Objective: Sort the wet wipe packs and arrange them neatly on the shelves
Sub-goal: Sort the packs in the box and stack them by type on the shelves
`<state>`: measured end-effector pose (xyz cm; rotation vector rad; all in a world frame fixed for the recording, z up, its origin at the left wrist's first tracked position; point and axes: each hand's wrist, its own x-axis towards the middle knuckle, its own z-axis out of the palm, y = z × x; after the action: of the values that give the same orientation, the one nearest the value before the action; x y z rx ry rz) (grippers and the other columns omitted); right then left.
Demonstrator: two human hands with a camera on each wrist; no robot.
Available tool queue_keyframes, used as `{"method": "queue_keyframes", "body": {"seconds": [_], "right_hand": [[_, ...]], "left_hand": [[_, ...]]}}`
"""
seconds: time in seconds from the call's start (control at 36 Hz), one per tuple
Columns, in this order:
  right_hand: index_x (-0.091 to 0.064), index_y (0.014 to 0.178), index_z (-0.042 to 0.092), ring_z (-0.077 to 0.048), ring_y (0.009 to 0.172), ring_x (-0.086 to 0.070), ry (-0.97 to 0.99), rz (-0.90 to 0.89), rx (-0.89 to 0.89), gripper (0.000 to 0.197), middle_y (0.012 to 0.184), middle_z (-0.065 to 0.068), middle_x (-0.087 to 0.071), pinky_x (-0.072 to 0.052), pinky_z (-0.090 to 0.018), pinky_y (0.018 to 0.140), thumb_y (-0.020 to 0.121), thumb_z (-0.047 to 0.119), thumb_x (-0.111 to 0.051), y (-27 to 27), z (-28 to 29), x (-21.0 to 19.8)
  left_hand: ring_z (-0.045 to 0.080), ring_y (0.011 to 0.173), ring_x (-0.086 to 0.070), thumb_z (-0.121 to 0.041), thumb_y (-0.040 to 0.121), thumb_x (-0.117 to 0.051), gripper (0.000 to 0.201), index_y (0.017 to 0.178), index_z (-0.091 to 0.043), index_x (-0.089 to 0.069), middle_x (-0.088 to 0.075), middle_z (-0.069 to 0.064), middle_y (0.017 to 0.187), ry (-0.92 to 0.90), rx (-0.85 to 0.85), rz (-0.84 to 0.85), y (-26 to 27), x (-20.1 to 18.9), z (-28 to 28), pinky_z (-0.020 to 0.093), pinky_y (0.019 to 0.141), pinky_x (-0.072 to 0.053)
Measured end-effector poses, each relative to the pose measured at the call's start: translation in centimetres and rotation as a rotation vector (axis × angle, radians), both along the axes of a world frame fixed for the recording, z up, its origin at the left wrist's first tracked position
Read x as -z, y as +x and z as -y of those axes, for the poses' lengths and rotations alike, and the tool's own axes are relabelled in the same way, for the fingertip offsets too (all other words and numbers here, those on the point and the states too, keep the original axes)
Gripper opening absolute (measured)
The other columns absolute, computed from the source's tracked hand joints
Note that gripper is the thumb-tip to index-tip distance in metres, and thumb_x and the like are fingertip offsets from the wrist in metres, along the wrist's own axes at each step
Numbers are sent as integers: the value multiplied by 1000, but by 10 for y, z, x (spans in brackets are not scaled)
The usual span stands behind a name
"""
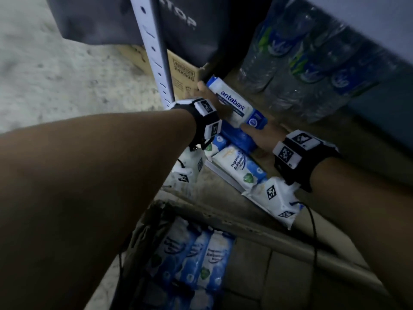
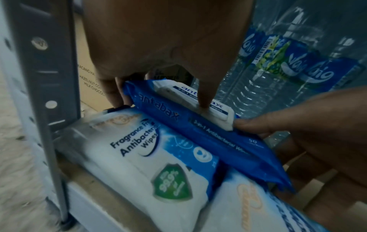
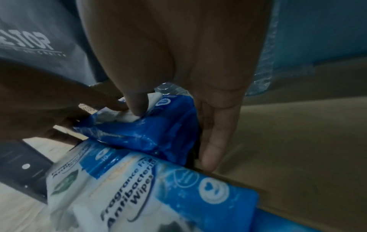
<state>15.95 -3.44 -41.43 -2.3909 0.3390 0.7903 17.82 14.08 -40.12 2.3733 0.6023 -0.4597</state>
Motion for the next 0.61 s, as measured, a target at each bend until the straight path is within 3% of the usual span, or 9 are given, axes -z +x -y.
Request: {"method": "queue_keyframes", "body": {"seconds": [0.08, 0.14, 0.19, 0.25, 0.28, 0.36, 0.44, 0.5, 0.61], "right_hand": [[-47, 142, 13, -28, 121, -54, 61, -39, 82, 89, 137, -5, -54, -44, -44, 106, 73, 64, -70, -2, -5, -9], [-51, 137, 10, -29, 113, -59, 165, -129, 186, 79, 130, -8, -60, -50, -47, 99, 73, 46, -78, 0, -7, -9], [-53, 135, 10, -32, 106, -64, 215, -212, 258, 91, 125, -11, -63, -54, -50, 92, 57, 44, -84, 3, -4, -3], [-59, 129, 13, -30, 101, -66, 227, -179, 278, 102, 121, -9, -66, -56, -48, 88, 38, 50, -82, 9, 1, 3], [-60, 126, 12, -29, 97, -67, 229, -158, 294, 93, 117, -8, -67, -58, -47, 85, 43, 46, -84, 7, 1, -3], [-57, 115, 12, -24, 85, -64, 293, -148, 381, 39, 105, -8, -65, -58, -38, 59, 82, 20, -76, 2, 3, -16], [-54, 126, 14, -26, 92, -65, 345, -114, 426, 44, 115, -9, -63, -55, -29, 44, 87, 17, -72, -4, 12, -22], [-53, 131, 15, -29, 101, -64, 345, -77, 442, 50, 120, -9, -63, -55, -28, 44, 85, 18, -73, -10, 17, -29], [-57, 127, 11, -30, 100, -66, 362, -39, 442, 45, 118, -11, -65, -56, -28, 48, 86, 21, -73, -28, 26, -48]], "left_hand": [[35, 112, -59, -56, 68, -80, 103, 145, -15, -25, -60, 13, 127, -22, 8, -9, 1, 4, -3, 48, 93, -51], [32, 103, -63, -62, 62, -80, 97, 136, -16, -37, -64, 9, 120, -17, 20, -6, 0, 4, -5, 46, 88, -54], [29, 99, -65, -65, 60, -81, 91, 127, -17, -43, -66, 6, 116, -3, 28, 11, -2, 2, -5, 44, 86, -56], [29, 101, -63, -65, 63, -80, 87, 126, -16, -44, -64, 6, 118, 21, 51, 24, -3, 0, -2, 43, 87, -55], [28, 104, -62, -64, 67, -78, 85, 127, -15, -43, -62, 6, 120, 36, 69, 31, -3, -2, -1, 41, 86, -53], [27, 106, -60, -58, 75, -75, 77, 128, -14, -41, -59, 6, 123, 47, 118, 56, -3, -8, 2, 37, 77, -46], [29, 105, -59, -59, 76, -74, 77, 128, -13, -40, -59, 7, 123, 52, 175, 88, -4, -14, 5, 36, 75, -44], [30, 105, -59, -60, 75, -75, 78, 127, -12, -40, -59, 8, 123, 61, 205, 105, -7, -24, 10, 38, 77, -46], [31, 107, -59, -58, 74, -77, 81, 129, -11, -40, -58, 10, 126, 45, 232, 158, -19, -46, 17, 41, 82, -51]]}}
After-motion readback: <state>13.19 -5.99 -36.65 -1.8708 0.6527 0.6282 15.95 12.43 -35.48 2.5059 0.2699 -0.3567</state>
